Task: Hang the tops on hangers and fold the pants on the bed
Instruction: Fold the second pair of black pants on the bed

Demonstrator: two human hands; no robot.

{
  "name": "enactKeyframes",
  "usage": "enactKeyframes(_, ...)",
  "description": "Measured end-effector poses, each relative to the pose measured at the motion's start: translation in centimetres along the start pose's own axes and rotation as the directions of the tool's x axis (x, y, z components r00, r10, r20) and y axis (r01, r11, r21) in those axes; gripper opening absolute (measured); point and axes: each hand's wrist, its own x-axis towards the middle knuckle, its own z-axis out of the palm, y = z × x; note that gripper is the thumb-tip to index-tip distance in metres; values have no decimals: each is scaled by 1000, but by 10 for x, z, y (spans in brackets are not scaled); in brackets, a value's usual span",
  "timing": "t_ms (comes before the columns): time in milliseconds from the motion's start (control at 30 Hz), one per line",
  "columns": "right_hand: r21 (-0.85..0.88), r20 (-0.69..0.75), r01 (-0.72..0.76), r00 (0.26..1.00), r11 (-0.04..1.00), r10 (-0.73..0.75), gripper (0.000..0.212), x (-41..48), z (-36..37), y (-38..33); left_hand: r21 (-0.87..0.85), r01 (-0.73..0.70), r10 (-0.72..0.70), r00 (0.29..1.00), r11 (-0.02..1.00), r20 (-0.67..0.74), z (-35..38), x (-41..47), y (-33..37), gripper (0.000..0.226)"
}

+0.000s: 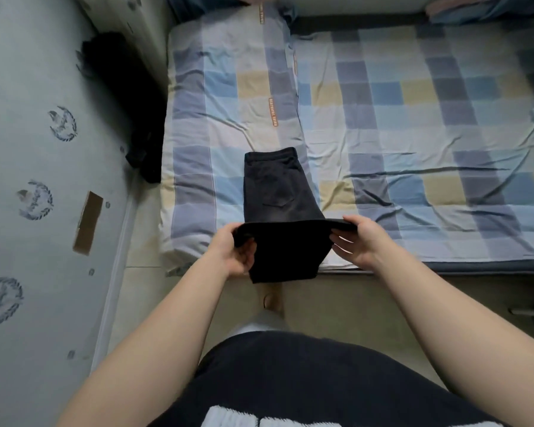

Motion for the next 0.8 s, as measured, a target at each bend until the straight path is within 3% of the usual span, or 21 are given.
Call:
enactKeyframes(167,-32,-25,11,1000,999,-12,15,69,59,-93,-11,16,-17,999,1000,-36,48,60,110,22)
enactKeyframes(400,-99,-36,-19,999,995,15,16,234,109,-170,16,22,-20,993,1000,-112,92,208,202,16)
enactKeyframes(667,-57,-2,-61,998,996,61,16,419,128,-187,27,-17,20,993,999,-118,114,374,234,22)
enactKeyframes(800,-101,127,-108,985,989,121,38,458,120,-168,81,-59,64,996,995,-57,109,415,220,44)
